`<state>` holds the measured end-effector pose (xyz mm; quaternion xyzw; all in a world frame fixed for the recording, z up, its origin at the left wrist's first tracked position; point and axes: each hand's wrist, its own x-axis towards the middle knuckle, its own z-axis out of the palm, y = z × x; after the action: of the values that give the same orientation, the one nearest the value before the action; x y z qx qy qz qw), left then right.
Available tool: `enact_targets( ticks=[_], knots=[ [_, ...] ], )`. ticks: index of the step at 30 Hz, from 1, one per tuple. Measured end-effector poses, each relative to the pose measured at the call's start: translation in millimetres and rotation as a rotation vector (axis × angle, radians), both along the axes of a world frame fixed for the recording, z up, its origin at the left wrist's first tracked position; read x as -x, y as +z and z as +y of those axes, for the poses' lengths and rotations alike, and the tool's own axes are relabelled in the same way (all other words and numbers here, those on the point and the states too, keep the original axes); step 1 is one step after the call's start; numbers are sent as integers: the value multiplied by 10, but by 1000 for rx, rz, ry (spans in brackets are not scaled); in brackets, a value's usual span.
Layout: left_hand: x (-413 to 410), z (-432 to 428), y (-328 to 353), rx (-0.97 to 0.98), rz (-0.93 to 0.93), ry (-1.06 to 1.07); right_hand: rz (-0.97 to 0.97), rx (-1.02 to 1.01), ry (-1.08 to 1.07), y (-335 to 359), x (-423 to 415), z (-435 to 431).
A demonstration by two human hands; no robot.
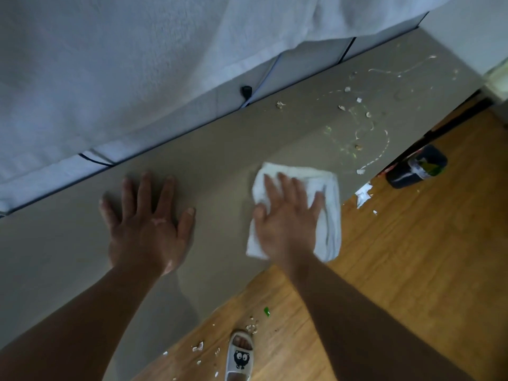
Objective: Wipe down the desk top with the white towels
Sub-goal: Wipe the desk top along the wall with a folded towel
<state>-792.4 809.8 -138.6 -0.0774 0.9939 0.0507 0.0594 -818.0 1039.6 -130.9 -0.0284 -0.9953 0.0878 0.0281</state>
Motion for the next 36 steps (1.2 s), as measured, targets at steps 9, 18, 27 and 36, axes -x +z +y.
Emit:
enact_targets(
  ticks=[9, 18, 27, 36],
  knots=[
    [2, -11, -9, 6, 26, -6, 3, 96, 417, -6, -359, 210],
    [12, -7, -27, 7, 36, 13, 8, 35, 243, -34, 415, 1032],
    [37, -1, -11, 8, -60, 25, -416, 216, 339, 507, 684, 1441],
    [-38, 992, 359, -437, 44, -46, -237, -86, 367, 591, 454, 1361]
  ],
)
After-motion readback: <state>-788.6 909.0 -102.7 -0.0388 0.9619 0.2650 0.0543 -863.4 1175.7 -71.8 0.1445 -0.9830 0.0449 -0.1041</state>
